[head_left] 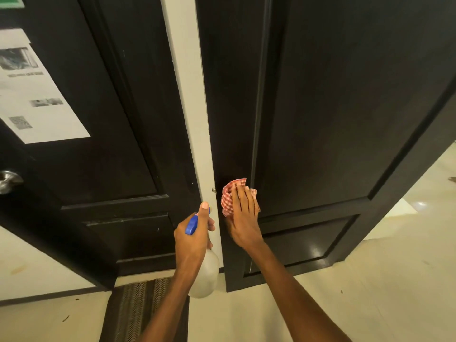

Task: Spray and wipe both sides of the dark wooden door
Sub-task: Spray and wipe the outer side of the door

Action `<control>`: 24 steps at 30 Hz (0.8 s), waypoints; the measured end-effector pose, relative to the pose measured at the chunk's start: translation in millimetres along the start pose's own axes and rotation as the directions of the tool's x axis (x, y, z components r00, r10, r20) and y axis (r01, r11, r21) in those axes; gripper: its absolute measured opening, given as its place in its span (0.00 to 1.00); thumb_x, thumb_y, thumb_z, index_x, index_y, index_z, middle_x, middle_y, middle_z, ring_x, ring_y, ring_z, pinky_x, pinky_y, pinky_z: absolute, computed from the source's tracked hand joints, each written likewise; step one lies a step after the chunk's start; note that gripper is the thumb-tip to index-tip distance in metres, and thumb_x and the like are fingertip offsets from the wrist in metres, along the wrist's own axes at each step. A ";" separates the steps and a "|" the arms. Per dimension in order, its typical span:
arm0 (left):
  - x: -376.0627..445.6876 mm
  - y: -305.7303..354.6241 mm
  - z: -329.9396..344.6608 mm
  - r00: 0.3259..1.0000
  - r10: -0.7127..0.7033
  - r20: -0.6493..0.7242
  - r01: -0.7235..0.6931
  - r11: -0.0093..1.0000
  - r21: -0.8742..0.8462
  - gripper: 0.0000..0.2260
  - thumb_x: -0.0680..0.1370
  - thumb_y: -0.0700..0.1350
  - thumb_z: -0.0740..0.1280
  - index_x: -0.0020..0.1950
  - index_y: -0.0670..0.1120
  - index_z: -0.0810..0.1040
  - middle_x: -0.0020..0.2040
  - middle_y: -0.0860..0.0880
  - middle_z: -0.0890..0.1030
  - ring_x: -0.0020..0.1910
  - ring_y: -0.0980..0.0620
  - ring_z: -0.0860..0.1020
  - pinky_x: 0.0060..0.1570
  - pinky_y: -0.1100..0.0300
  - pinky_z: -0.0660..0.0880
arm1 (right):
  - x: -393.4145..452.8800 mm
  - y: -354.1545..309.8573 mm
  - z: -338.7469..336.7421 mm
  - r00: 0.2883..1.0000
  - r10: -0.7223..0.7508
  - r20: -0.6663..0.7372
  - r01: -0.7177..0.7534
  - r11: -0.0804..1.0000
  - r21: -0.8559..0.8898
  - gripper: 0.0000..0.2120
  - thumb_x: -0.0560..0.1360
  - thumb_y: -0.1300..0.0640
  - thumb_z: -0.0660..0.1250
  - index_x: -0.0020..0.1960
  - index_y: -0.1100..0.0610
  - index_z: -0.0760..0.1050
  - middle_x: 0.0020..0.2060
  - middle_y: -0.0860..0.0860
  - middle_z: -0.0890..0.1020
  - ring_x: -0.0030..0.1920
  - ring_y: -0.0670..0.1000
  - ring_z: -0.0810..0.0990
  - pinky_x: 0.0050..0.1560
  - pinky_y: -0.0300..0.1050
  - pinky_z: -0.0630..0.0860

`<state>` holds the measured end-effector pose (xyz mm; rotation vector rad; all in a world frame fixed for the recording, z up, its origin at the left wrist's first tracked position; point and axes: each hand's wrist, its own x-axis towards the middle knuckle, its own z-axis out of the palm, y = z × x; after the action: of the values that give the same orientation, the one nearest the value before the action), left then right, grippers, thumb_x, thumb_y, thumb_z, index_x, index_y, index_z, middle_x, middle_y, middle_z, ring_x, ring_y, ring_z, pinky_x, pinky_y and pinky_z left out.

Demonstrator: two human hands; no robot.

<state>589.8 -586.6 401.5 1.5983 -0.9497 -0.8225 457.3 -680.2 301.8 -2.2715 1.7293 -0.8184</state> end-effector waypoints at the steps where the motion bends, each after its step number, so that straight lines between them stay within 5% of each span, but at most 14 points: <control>1: 0.5 -0.1 -0.1 1.000 0.003 0.002 -0.003 1.000 0.004 0.26 0.75 0.66 0.60 0.41 0.44 0.81 0.35 0.45 0.82 0.30 0.47 0.79 0.30 0.61 0.76 | 0.0 6.8 -1.8 0.999 -0.038 0.010 0.038 0.999 -0.019 0.43 0.80 0.52 0.65 0.81 0.51 0.37 0.80 0.49 0.40 0.79 0.53 0.37 0.80 0.61 0.45; 4: 1.4 -1.2 -0.2 1.000 -0.002 0.006 0.002 1.000 0.001 0.26 0.74 0.66 0.60 0.40 0.44 0.81 0.36 0.45 0.82 0.31 0.47 0.79 0.30 0.61 0.77 | -0.9 19.0 -6.7 0.999 -0.032 0.035 0.029 0.998 0.057 0.42 0.81 0.52 0.65 0.79 0.46 0.35 0.81 0.47 0.42 0.81 0.54 0.43 0.79 0.57 0.52; 10: 3.0 -0.1 1.9 1.000 0.000 0.011 0.000 1.000 -0.010 0.26 0.73 0.67 0.60 0.40 0.44 0.81 0.36 0.45 0.82 0.31 0.46 0.79 0.31 0.61 0.77 | -5.2 13.5 -2.6 0.959 0.283 -0.028 -0.239 0.856 0.459 0.32 0.81 0.41 0.59 0.80 0.50 0.54 0.75 0.51 0.67 0.72 0.51 0.70 0.69 0.50 0.71; 14: 5.3 0.8 -2.1 1.000 0.002 -0.001 -0.002 1.000 -0.023 0.25 0.74 0.66 0.60 0.41 0.44 0.81 0.36 0.45 0.82 0.32 0.47 0.79 0.28 0.65 0.75 | 2.4 -9.0 5.8 0.825 0.565 0.013 -0.343 0.482 0.806 0.30 0.80 0.38 0.54 0.78 0.50 0.59 0.66 0.49 0.76 0.62 0.47 0.76 0.56 0.37 0.74; 17: 5.6 -2.9 -4.8 1.000 0.000 -0.021 0.000 1.000 -0.018 0.25 0.75 0.65 0.61 0.40 0.44 0.81 0.35 0.45 0.82 0.33 0.46 0.80 0.29 0.64 0.75 | 9.2 -20.9 16.2 0.675 0.737 0.026 -0.379 0.317 0.869 0.33 0.77 0.28 0.52 0.71 0.50 0.66 0.60 0.50 0.75 0.60 0.52 0.77 0.59 0.50 0.78; 19: 5.0 -4.5 -7.5 1.000 -0.004 -0.029 0.004 1.000 -0.014 0.25 0.76 0.65 0.62 0.40 0.44 0.81 0.35 0.45 0.82 0.32 0.46 0.80 0.31 0.60 0.76 | 7.5 -22.8 21.3 0.602 0.784 0.153 -0.350 0.087 0.933 0.27 0.80 0.34 0.54 0.69 0.53 0.69 0.63 0.54 0.74 0.61 0.53 0.77 0.61 0.52 0.77; 21: 4.5 -4.8 -9.7 1.000 0.015 -0.015 -0.016 1.000 -0.011 0.26 0.75 0.66 0.61 0.40 0.43 0.81 0.35 0.45 0.82 0.31 0.48 0.79 0.31 0.61 0.75 | -0.8 -21.5 20.2 0.611 0.752 0.249 -0.281 -0.087 0.956 0.19 0.84 0.47 0.56 0.71 0.54 0.71 0.64 0.56 0.78 0.61 0.53 0.78 0.62 0.50 0.76; 24: 3.2 -3.4 -11.6 0.999 0.031 -0.011 -0.031 1.000 -0.003 0.27 0.74 0.66 0.59 0.41 0.43 0.81 0.36 0.45 0.82 0.30 0.49 0.78 0.31 0.62 0.74 | -18.6 -18.0 16.2 0.676 0.680 0.285 -0.238 -0.164 0.957 0.17 0.84 0.52 0.57 0.71 0.53 0.72 0.64 0.55 0.80 0.62 0.55 0.79 0.68 0.54 0.73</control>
<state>602.0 -584.0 400.5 1.5797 -0.9629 -0.7927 477.5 -660.3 290.5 -0.3768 1.1107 -1.5366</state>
